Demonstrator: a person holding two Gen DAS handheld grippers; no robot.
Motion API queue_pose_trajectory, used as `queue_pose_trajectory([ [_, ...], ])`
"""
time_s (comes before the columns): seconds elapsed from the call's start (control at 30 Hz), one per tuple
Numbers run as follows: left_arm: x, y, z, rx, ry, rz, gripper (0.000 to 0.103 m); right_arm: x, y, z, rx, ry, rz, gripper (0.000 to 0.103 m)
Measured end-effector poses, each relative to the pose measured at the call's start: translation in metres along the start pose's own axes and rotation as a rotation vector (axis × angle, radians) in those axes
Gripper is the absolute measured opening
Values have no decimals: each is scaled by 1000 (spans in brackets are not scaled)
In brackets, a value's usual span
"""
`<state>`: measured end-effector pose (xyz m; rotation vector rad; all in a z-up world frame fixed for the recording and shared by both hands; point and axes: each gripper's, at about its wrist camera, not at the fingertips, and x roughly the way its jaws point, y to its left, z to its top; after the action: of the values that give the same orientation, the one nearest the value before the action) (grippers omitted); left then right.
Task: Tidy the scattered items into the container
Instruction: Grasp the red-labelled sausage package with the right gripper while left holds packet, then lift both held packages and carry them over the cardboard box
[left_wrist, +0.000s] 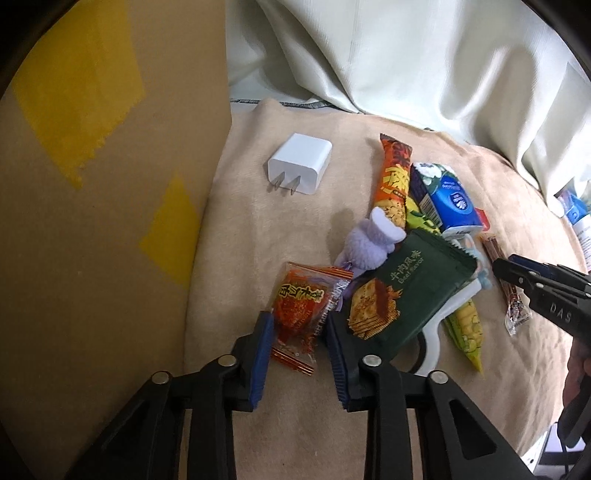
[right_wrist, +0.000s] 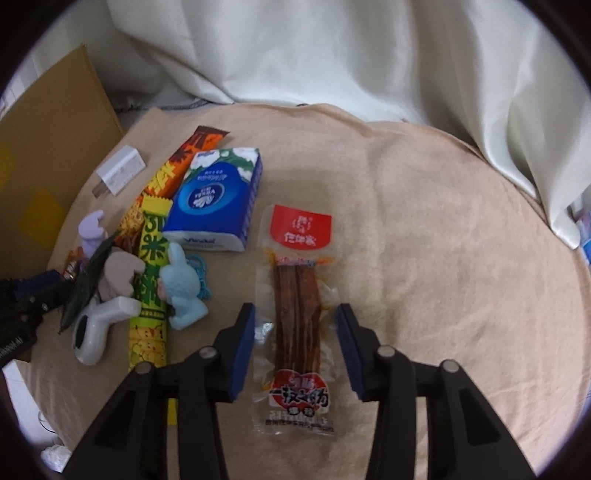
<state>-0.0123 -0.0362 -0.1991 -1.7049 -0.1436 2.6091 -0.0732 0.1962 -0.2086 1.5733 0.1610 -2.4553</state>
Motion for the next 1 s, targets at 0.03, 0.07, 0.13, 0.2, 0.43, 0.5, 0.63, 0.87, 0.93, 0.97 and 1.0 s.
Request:
queue_pose_trajectory([
  [0.03,-5,0,0,3,-8,-3,25,-1,-3,1,17,-3,14,39],
  [0.07,-9,-1,1,7,-18,-4,23,-3,-6,3,29,-10,22,34],
  [0.13,-18,-4,2,8,-27,-24,20,-6,-11,6,50,-6,35,33],
  [0.2,-25,-5,3,-3,-37,-40,20,-12,-11,6,50,-20,37,33],
  [0.43,-29,-12,-2,2,-24,-61,20,-33,-11,1,56,-50,65,33],
  [0.5,-22,-10,-4,-6,-24,-33,20,-36,-13,-1,72,-51,73,33],
  [0.63,-11,-2,-4,-45,3,-51,22,-31,-16,-6,82,-27,78,33],
  [0.87,0,2,3,-39,10,-22,52,-29,-12,-11,80,-14,84,33],
  [0.93,3,2,5,-29,11,-18,54,-30,-10,-10,75,-19,84,33],
  [0.97,5,0,7,-20,12,-14,54,-31,-9,-10,74,-21,83,33],
  [1.0,6,0,9,-11,13,-11,55,-31,-9,-10,74,-22,85,33],
])
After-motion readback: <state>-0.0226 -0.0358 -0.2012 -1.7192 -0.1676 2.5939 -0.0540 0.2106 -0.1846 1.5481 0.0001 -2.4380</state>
